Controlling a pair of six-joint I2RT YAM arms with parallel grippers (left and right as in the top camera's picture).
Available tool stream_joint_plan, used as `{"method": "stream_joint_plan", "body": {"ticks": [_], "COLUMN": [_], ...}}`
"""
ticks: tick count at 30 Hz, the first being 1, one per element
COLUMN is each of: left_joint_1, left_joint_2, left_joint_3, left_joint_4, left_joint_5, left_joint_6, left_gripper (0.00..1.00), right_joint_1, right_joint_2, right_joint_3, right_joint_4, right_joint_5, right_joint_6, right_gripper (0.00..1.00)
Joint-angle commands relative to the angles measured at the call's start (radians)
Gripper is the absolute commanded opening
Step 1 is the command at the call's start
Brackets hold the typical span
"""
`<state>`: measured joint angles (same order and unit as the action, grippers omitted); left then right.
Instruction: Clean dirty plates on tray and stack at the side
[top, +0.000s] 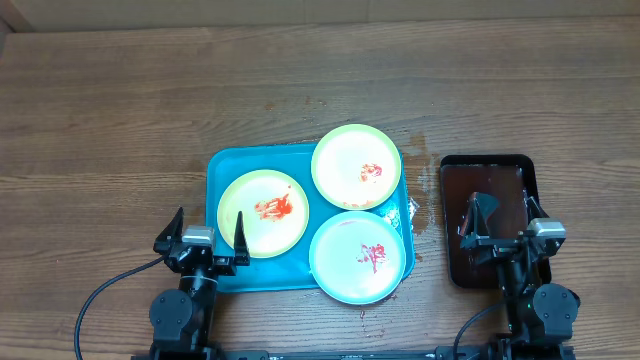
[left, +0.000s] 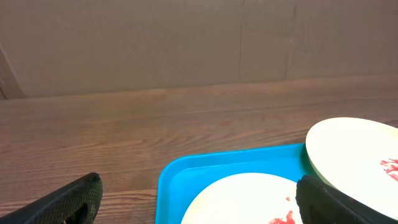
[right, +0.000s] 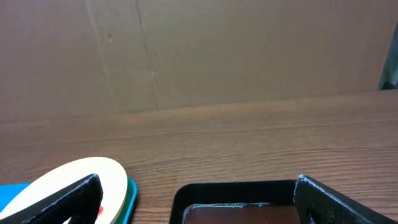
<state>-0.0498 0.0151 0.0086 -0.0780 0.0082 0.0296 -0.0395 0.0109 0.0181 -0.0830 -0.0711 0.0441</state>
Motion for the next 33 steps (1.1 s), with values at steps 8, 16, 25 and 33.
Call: {"method": "stream_joint_plan", "body": {"ticks": [8, 16, 25, 33], "left_joint_1": [0.004, 0.004, 0.004, 0.004], "left_joint_2": [-0.010, -0.010, -0.010, -0.010], "left_joint_3": [-0.004, -0.004, -0.004, -0.004], "left_joint_4": [0.000, 0.000, 0.000, 0.000], "left_joint_5": [0.008, 0.008, 0.008, 0.008], "left_joint_6": [0.016, 0.016, 0.016, 0.016], "left_gripper": [1.00, 1.00, 1.00, 1.00], "right_joint_1": [-0.006, -0.006, -0.006, -0.006], "right_joint_2": [-0.008, -0.008, 0.083, 0.383], "right_joint_3": [-0.010, -0.010, 0.113, 0.493], "right_joint_4": [0.002, 0.002, -0.162, -0.377], "right_joint_5": [0.013, 0.012, -0.021, -0.039], "right_joint_6": [0.010, 0.111, 0.114, 0.114], "right_gripper": [1.00, 1.00, 1.00, 1.00]}}
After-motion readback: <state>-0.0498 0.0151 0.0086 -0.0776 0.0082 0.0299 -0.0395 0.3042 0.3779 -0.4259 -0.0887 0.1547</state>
